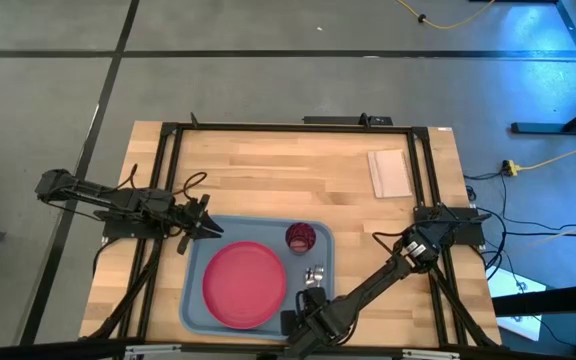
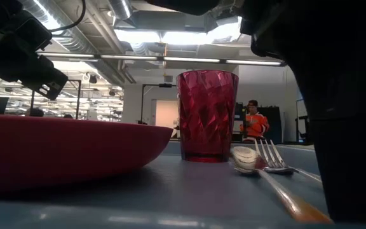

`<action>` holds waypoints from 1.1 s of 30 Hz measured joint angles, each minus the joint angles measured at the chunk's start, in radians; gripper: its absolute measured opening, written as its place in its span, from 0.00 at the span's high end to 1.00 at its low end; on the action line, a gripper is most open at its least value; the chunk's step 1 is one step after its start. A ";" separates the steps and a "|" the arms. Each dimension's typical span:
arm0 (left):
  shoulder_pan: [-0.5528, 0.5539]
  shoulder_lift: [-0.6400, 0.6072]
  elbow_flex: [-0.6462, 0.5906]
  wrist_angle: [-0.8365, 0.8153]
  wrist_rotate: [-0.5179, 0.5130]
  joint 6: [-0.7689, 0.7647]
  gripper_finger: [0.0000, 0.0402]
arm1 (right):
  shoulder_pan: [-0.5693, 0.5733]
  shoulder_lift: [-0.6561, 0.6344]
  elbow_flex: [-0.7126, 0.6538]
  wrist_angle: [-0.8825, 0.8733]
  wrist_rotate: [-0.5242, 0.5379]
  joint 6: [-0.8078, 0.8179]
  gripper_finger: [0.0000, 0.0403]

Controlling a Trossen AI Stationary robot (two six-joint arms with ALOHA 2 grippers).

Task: Pick and place plate/cup/fork/spoon on tray
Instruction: Put the orange spoon on the blue serving tray to the left of the orange fork

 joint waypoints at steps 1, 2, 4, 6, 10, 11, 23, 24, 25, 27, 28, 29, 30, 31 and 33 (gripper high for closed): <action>0.000 0.000 0.000 0.000 0.000 0.000 0.83 | 0.000 0.000 0.003 -0.008 0.000 0.003 0.97; 0.000 0.000 0.000 0.000 0.000 0.000 0.83 | 0.000 0.001 0.010 -0.022 0.000 0.006 0.97; 0.000 0.000 0.000 0.000 0.000 0.000 0.83 | 0.002 0.003 0.028 -0.054 0.002 0.007 0.97; 0.000 0.000 0.000 0.000 0.000 0.000 0.83 | 0.002 0.003 0.052 -0.087 0.023 0.007 0.97; 0.000 0.000 0.000 0.000 -0.001 0.000 0.83 | 0.002 0.003 0.076 -0.114 0.047 0.001 0.97; 0.000 0.000 0.000 0.000 -0.001 0.000 0.83 | 0.002 0.003 0.076 -0.118 0.051 0.000 0.97; 0.000 0.000 0.000 0.000 -0.001 0.000 0.83 | 0.015 -0.004 0.108 -0.219 0.216 -0.059 0.97; 0.000 0.000 0.000 0.000 -0.001 0.000 0.83 | 0.017 -0.006 0.118 -0.226 0.239 -0.067 0.97; 0.000 0.000 0.000 0.000 -0.001 0.000 0.83 | 0.018 -0.008 0.125 -0.236 0.255 -0.076 0.97; 0.000 0.000 0.000 0.000 -0.001 0.000 0.83 | 0.019 -0.008 0.127 -0.243 0.262 -0.089 0.97; 0.000 0.000 0.000 0.000 -0.001 0.000 0.83 | 0.018 -0.008 0.126 -0.243 0.261 -0.103 0.97; 0.000 0.000 0.000 0.000 -0.001 0.000 0.83 | 0.014 -0.008 0.121 -0.239 0.262 -0.113 0.97; 0.000 0.000 0.000 0.000 -0.001 0.000 0.83 | 0.007 -0.008 0.109 -0.234 0.261 -0.129 0.97; 0.000 0.000 0.000 0.000 -0.001 0.000 0.83 | -0.001 -0.008 0.096 -0.228 0.261 -0.140 0.97; 0.000 0.000 0.000 0.000 -0.001 0.000 0.83 | -0.023 -0.004 0.080 -0.217 0.264 -0.173 0.97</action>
